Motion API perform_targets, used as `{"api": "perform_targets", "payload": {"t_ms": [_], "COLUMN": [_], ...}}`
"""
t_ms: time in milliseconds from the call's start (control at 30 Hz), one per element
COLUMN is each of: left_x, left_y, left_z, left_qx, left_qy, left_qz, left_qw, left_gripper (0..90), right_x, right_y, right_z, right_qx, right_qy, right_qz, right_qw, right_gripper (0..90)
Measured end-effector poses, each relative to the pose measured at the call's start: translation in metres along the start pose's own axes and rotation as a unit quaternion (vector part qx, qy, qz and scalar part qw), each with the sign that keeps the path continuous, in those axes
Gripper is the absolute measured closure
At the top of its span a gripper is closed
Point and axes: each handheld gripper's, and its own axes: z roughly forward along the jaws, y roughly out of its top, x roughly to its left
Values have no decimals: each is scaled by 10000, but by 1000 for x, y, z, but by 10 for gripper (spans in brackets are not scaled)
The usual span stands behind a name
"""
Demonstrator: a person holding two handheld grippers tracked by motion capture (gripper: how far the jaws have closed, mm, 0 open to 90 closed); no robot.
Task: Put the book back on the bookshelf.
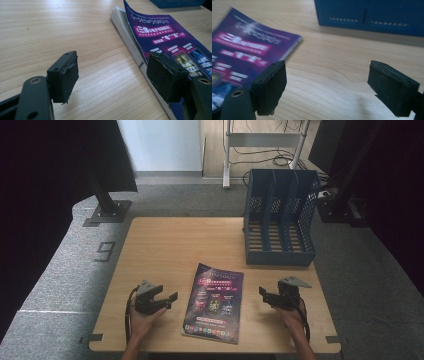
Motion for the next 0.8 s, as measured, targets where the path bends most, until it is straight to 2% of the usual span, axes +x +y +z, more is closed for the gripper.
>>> {"api": "perform_targets", "payload": {"t_ms": [533, 600, 800], "left_x": [-3, -3, -4], "left_y": [0, -1, -1], "left_z": [4, 5, 7], "left_qx": [44, 55, 83], "left_qy": [-35, -38, -37], "left_qz": [27, 27, 25], "left_qw": [10000, 10000, 10000], "left_gripper": [256, 256, 255], "right_x": [25, 34, 46], "right_y": [11, 13, 15], "right_z": [1, 5, 11], "right_qx": [-129, -104, -102], "right_qy": [181, 228, 378], "right_qz": [-150, -207, -294], "right_qw": [9996, 9995, 9988], "right_gripper": [175, 177, 180]}}
